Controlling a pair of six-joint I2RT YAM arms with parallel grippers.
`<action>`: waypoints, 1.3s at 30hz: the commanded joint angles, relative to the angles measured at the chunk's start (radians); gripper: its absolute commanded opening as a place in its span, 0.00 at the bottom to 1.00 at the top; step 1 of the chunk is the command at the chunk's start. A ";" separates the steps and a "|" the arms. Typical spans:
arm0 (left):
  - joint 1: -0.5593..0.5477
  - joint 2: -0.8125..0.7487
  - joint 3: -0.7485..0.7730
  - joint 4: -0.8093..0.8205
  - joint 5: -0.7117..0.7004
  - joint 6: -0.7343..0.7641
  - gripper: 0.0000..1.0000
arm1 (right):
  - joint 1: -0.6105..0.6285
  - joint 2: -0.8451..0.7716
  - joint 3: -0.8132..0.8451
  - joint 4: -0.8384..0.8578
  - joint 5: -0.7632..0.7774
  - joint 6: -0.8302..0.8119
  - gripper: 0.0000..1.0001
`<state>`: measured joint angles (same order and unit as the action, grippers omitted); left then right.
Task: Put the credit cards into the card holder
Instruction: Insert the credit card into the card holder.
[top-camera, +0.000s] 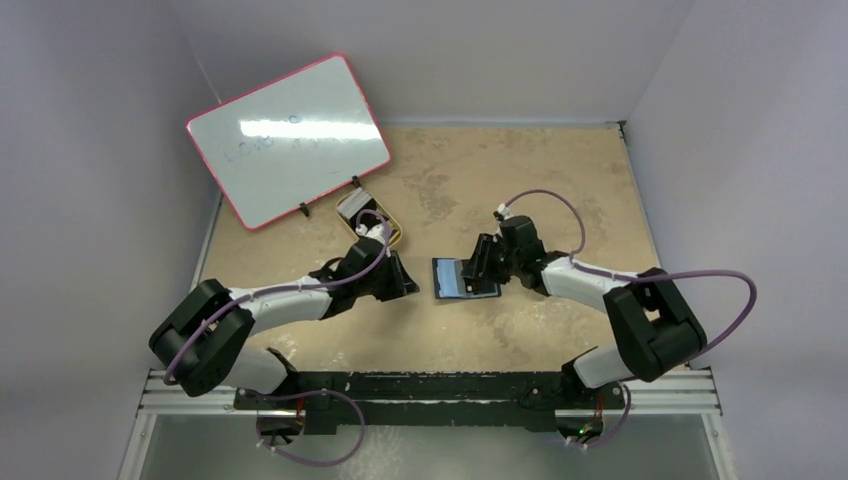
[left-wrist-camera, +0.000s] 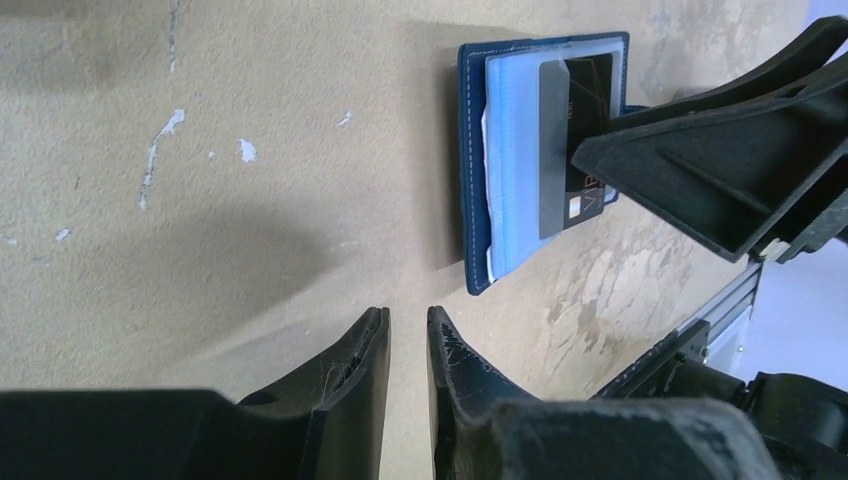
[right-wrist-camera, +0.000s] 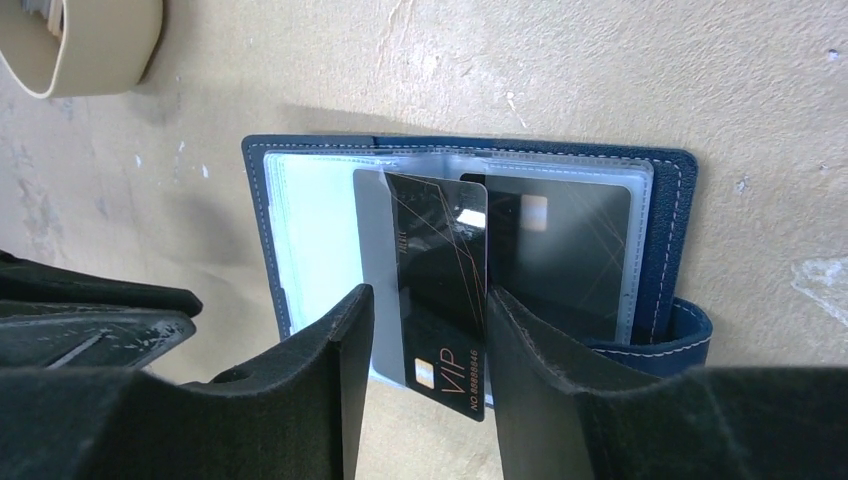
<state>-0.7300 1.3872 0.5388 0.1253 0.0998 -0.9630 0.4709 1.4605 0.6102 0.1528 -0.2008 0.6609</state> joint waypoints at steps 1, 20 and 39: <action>-0.005 0.011 0.049 0.104 0.017 -0.025 0.20 | -0.001 -0.024 0.035 -0.064 0.025 -0.049 0.48; -0.006 0.275 0.085 0.456 0.208 -0.113 0.38 | -0.001 -0.075 0.071 -0.169 0.038 -0.078 0.49; -0.006 0.348 0.092 0.533 0.232 -0.117 0.21 | -0.001 -0.046 0.028 -0.037 -0.041 -0.105 0.42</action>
<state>-0.7300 1.7363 0.6056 0.5694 0.3092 -1.0676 0.4706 1.4513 0.6418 0.0856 -0.1890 0.5808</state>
